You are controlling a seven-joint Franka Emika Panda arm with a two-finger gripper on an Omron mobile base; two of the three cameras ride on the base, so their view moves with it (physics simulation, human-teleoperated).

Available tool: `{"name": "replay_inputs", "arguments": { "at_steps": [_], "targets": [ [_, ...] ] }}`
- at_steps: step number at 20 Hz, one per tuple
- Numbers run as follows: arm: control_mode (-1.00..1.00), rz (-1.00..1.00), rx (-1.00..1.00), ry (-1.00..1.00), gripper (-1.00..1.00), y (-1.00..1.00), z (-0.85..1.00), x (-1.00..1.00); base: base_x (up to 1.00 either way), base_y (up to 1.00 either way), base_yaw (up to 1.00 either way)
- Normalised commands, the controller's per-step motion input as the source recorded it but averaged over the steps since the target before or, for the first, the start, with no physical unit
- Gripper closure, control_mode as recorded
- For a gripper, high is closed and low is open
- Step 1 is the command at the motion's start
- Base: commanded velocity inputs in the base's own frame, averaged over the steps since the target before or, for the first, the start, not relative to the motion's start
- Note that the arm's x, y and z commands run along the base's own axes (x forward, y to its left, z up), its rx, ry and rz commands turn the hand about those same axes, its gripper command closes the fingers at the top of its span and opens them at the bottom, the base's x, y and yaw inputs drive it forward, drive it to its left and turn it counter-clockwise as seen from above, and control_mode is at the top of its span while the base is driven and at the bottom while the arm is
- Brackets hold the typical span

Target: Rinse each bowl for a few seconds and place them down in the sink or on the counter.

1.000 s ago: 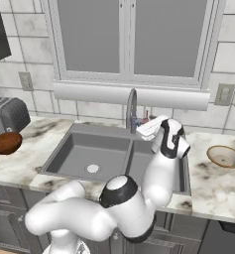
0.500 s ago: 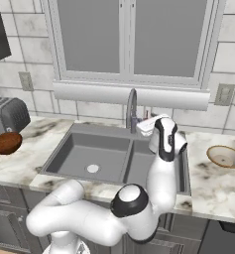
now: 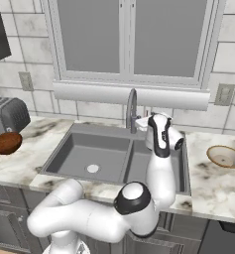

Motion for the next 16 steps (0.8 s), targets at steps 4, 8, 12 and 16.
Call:
{"name": "replay_inputs", "arguments": {
  "at_steps": [4,8,12,16],
  "targets": [
    [-1.0,-0.02,0.0,-0.01,-1.0,0.0,-0.2,0.26,0.0,0.0,0.0],
    [-1.0,-0.02,0.0,-0.03,-1.0,0.0,-0.24,0.26,0.0,0.0,0.0],
    [-1.0,-0.02,0.0,-0.02,-1.0,0.0,-0.22,0.28,0.0,0.0,0.0],
    [-1.0,-0.01,0.0,0.0,-1.0,-0.01,-0.16,0.35,0.0,0.0,0.0]
  ]
}}
